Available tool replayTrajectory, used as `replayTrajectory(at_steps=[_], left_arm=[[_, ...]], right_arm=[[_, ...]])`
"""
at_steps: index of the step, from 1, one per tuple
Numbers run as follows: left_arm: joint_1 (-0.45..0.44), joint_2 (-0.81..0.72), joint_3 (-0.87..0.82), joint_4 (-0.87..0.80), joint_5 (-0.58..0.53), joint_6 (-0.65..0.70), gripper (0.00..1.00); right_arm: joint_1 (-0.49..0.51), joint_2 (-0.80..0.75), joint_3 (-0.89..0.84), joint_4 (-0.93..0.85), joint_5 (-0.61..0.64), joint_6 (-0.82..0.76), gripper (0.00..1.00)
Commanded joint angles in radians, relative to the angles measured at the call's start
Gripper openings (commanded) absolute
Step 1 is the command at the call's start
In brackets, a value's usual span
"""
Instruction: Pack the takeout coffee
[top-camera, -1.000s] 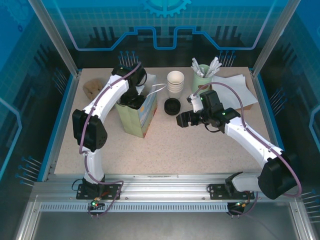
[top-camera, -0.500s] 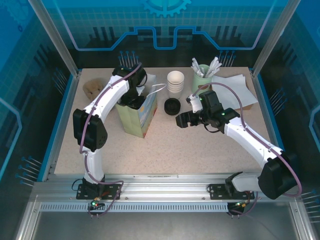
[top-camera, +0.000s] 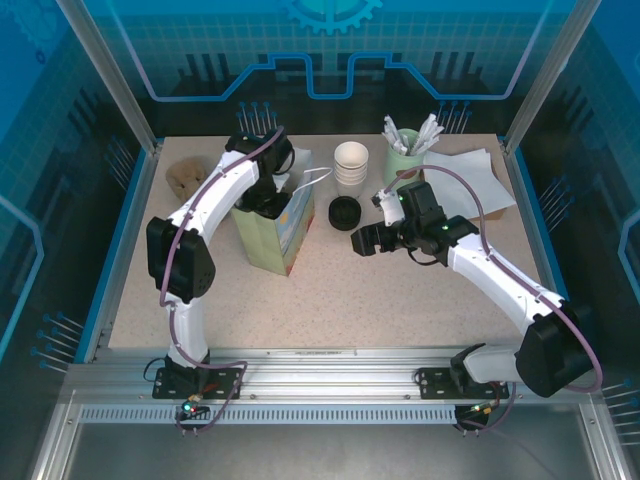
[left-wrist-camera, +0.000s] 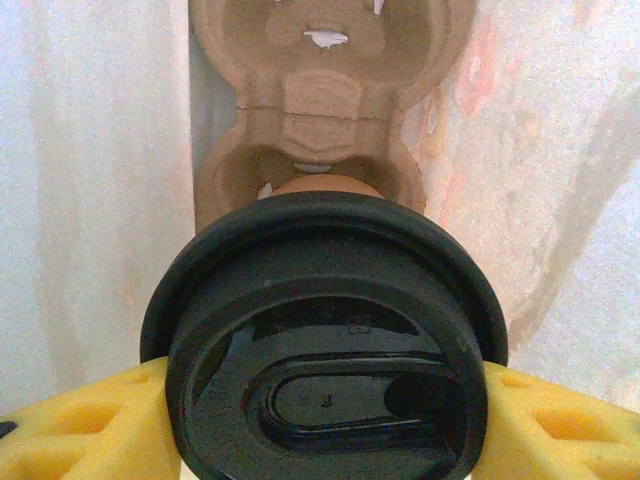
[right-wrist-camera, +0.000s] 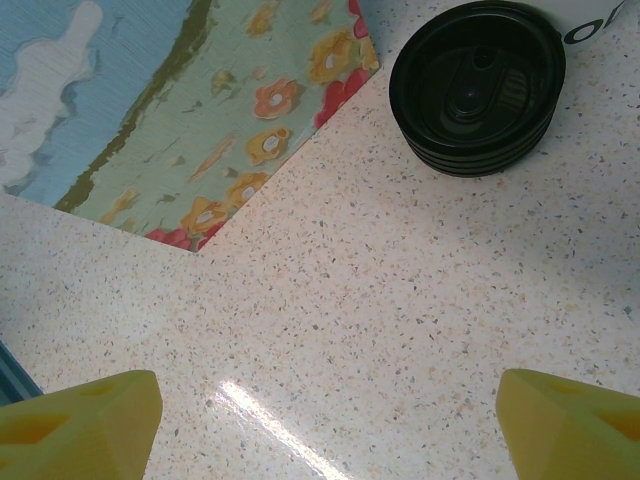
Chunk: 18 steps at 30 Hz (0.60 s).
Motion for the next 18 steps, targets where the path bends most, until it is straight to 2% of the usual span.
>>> replayTrajectory(at_steps=[1,18], left_arm=[[0.014,0.017,-0.008,-0.019,0.001,0.020,0.43],[0.015,0.023,0.030,-0.019,-0.050,0.024,0.42]], right_arm=[[0.018,0.011,0.009,-0.001,-0.002,-0.015,0.88],[0.019,0.014,0.000,0.000,0.001,-0.013,0.88]])
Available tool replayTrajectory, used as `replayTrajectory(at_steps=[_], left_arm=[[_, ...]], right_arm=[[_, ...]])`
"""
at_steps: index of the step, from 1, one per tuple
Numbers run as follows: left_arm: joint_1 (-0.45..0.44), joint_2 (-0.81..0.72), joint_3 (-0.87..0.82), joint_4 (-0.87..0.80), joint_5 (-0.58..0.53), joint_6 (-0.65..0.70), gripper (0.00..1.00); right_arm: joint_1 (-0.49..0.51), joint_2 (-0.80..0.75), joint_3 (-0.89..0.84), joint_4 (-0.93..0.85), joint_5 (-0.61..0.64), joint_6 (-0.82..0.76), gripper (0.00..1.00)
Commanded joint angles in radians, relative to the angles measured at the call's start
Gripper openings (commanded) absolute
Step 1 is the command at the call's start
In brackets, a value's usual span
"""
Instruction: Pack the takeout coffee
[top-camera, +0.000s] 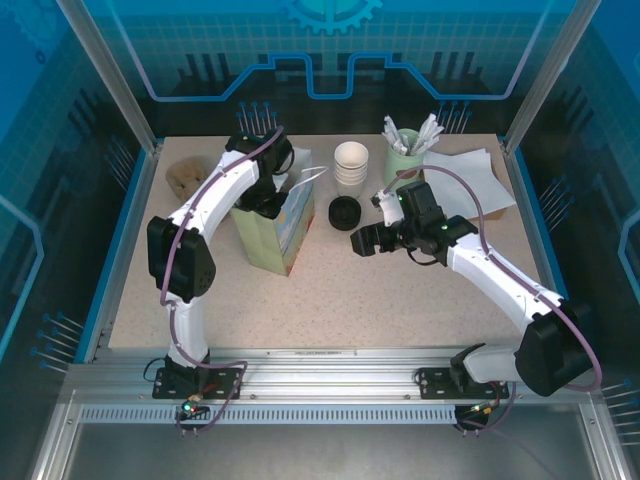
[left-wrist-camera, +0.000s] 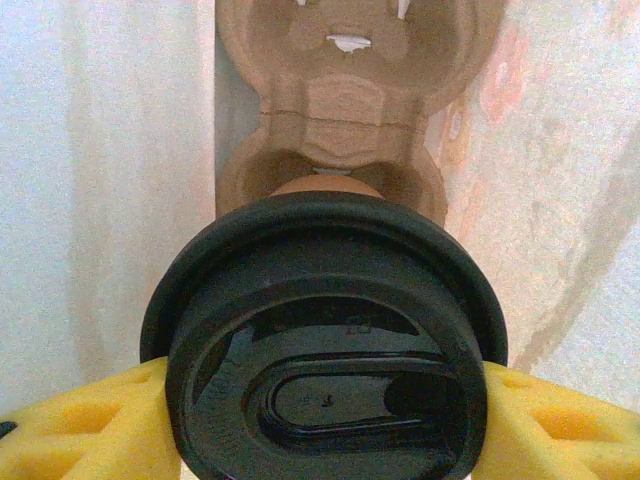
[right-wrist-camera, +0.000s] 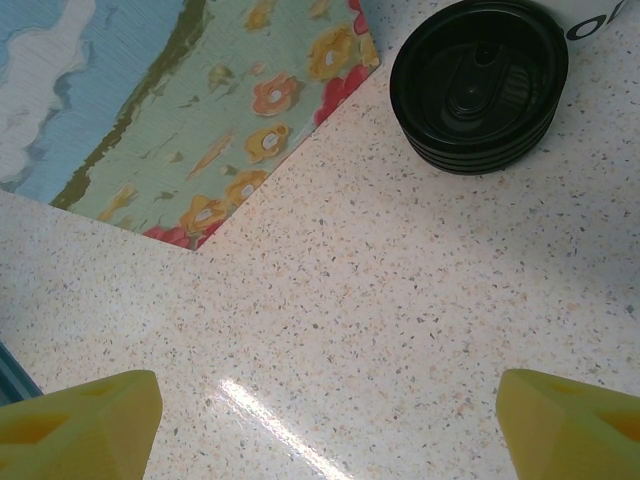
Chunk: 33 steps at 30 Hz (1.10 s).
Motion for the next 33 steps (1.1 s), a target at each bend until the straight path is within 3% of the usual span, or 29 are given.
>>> replayTrajectory(at_steps=[1,33], left_arm=[[0.012,0.015,0.028,-0.018,-0.020,0.024,0.42],[0.010,0.017,0.016,-0.008,-0.069,0.035,0.41]], right_arm=[[0.017,0.009,0.001,0.000,0.001,-0.012,0.88],[0.021,0.021,-0.001,0.000,-0.003,-0.015,0.88]])
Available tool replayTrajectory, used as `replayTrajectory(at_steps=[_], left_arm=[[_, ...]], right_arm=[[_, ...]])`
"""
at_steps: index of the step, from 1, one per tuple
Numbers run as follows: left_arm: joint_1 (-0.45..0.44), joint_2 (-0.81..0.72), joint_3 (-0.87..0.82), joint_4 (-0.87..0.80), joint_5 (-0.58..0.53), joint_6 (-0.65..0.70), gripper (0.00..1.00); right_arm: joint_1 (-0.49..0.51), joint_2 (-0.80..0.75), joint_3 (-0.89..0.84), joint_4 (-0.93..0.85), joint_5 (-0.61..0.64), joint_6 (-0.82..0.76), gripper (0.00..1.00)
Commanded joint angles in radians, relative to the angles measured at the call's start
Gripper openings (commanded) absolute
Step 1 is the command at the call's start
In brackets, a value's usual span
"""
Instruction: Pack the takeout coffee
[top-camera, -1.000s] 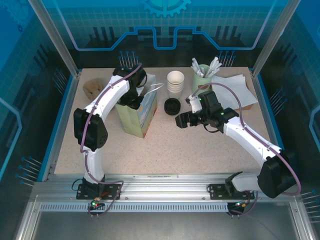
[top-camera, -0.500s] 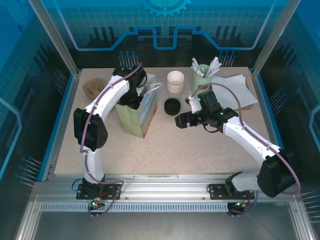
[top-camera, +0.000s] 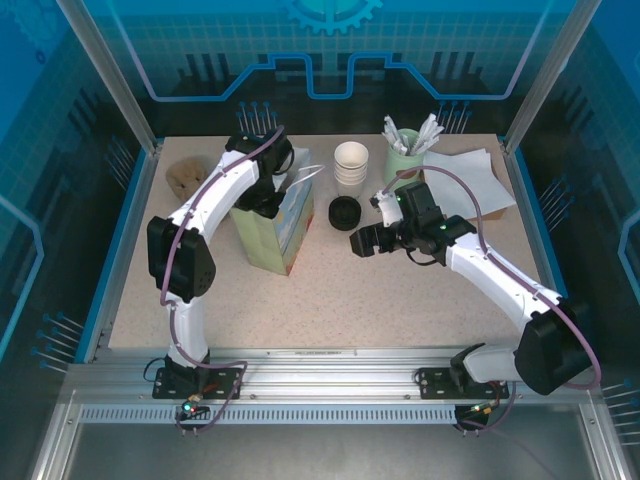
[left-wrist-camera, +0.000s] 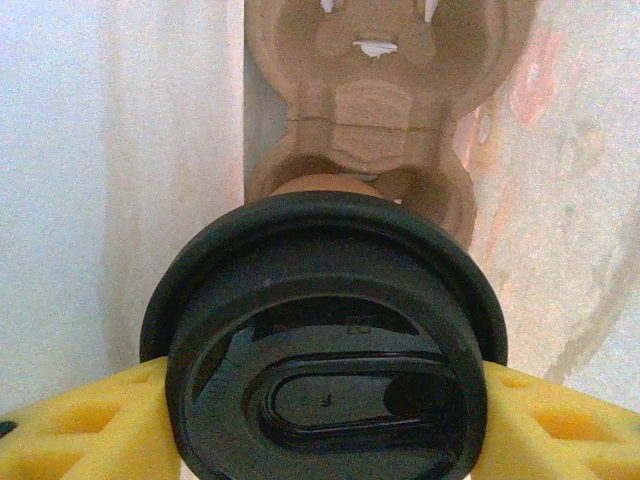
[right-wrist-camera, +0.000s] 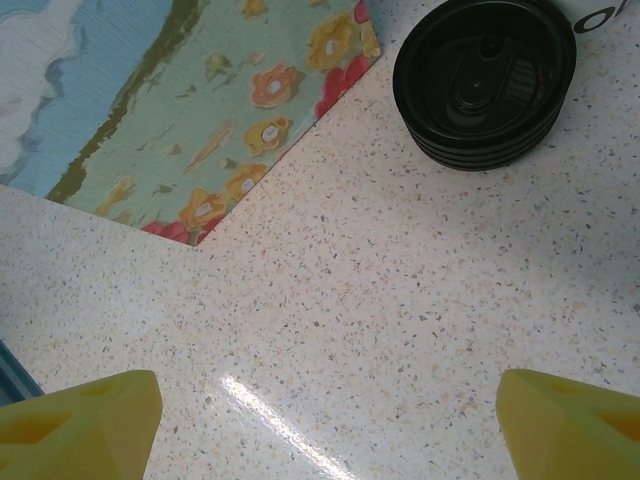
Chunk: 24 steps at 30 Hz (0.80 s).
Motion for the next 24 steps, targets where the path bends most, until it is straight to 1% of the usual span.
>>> replayTrajectory(at_steps=[1,24], left_arm=[[0.011,0.018,0.016,-0.006,-0.019,0.015,0.41],[0.015,0.040,-0.045,0.036,0.004,0.010,0.41]], right_arm=[[0.017,0.013,-0.001,0.000,-0.004,-0.014,0.88],[0.020,0.024,0.008,-0.003,-0.004,-0.017,0.88]])
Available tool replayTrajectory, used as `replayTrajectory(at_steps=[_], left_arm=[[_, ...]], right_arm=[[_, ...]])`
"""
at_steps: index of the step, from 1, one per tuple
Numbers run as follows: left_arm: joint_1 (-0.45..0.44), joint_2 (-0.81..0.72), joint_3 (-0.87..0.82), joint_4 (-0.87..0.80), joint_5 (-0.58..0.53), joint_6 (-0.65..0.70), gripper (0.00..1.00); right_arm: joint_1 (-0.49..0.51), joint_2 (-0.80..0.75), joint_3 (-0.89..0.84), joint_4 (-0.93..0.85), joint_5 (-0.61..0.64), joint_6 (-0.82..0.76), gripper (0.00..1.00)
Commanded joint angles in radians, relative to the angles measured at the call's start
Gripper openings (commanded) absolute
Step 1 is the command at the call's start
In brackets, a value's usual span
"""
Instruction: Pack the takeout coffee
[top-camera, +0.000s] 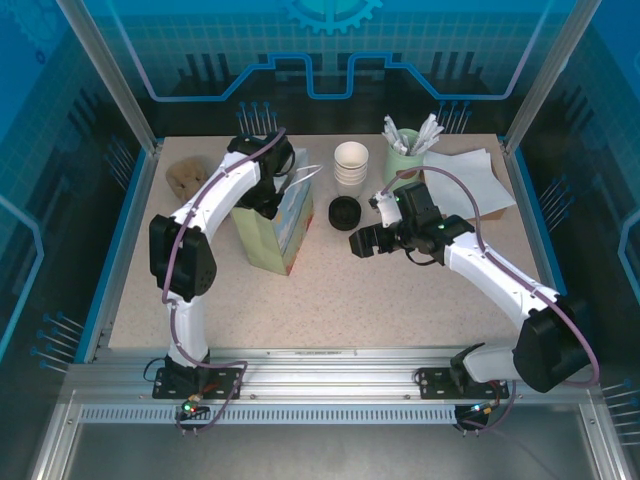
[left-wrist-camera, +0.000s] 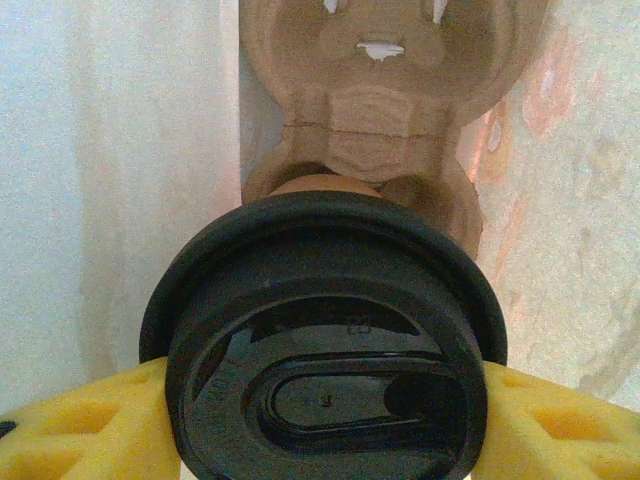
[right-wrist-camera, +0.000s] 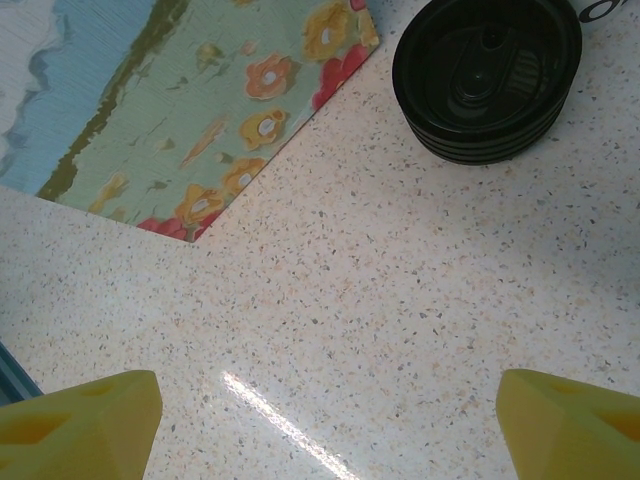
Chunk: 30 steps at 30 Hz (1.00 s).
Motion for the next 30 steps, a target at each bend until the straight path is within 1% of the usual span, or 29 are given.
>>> replayTrajectory(at_steps=[1,30], left_arm=[[0.013,0.031,-0.024,0.009,0.007,0.010,0.41],[0.013,0.030,-0.032,0.021,0.020,0.019,0.41]], right_arm=[[0.018,0.010,0.008,-0.004,-0.004,-0.018,0.88],[0.024,0.011,0.007,-0.006,0.000,-0.014,0.88]])
